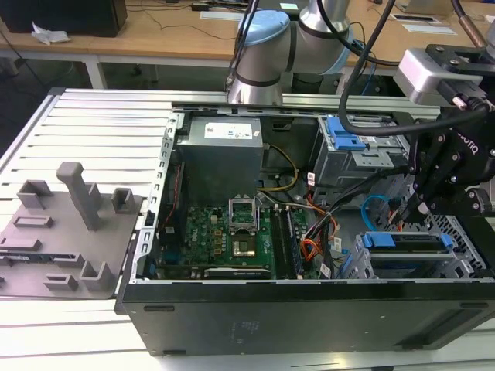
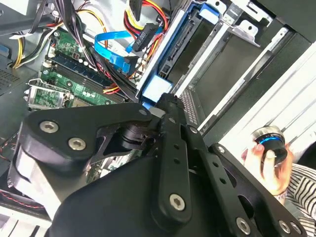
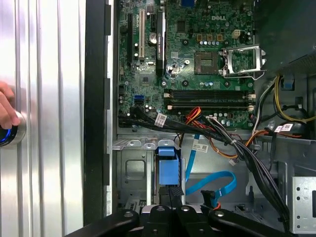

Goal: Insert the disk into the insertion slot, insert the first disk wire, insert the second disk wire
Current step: 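Insert the disk into the insertion slot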

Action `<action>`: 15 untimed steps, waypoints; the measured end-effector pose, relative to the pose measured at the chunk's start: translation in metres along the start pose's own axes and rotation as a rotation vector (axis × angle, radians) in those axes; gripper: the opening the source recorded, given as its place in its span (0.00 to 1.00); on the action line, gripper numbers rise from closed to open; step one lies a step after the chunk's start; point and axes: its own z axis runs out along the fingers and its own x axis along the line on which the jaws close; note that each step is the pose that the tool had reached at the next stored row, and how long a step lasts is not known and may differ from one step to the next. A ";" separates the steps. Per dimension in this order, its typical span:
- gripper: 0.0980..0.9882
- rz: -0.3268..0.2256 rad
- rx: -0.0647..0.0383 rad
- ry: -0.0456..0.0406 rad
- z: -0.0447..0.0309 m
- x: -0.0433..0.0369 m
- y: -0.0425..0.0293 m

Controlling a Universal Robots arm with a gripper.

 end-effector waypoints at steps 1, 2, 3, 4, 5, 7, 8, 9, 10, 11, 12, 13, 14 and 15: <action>0.01 0.000 0.000 0.0000 0.0000 0.0000 0.0000; 0.01 0.000 0.000 0.0000 0.0000 0.0000 0.0000; 0.01 0.000 0.000 -0.0005 0.0014 0.0000 0.0000; 0.01 0.000 0.000 -0.0005 0.0034 0.0000 -0.0001; 0.01 0.000 0.000 0.0000 0.0097 0.0000 -0.0004; 0.01 0.000 -0.001 0.0000 0.0154 -0.0003 -0.0060; 0.01 0.000 -0.001 0.0000 0.0171 -0.0005 -0.0096; 0.01 0.000 -0.001 0.0001 0.0185 -0.0009 -0.0131; 0.01 0.000 -0.002 0.0001 0.0199 -0.0011 -0.0158; 0.01 0.000 -0.002 0.0000 0.0223 -0.0013 -0.0190; 0.01 0.000 -0.002 0.0001 0.0247 -0.0014 -0.0209; 0.01 0.000 -0.002 0.0001 0.0268 -0.0014 -0.0216; 0.01 0.000 -0.002 0.0003 0.0278 -0.0014 -0.0218; 0.01 0.000 -0.002 0.0003 0.0278 -0.0014 -0.0219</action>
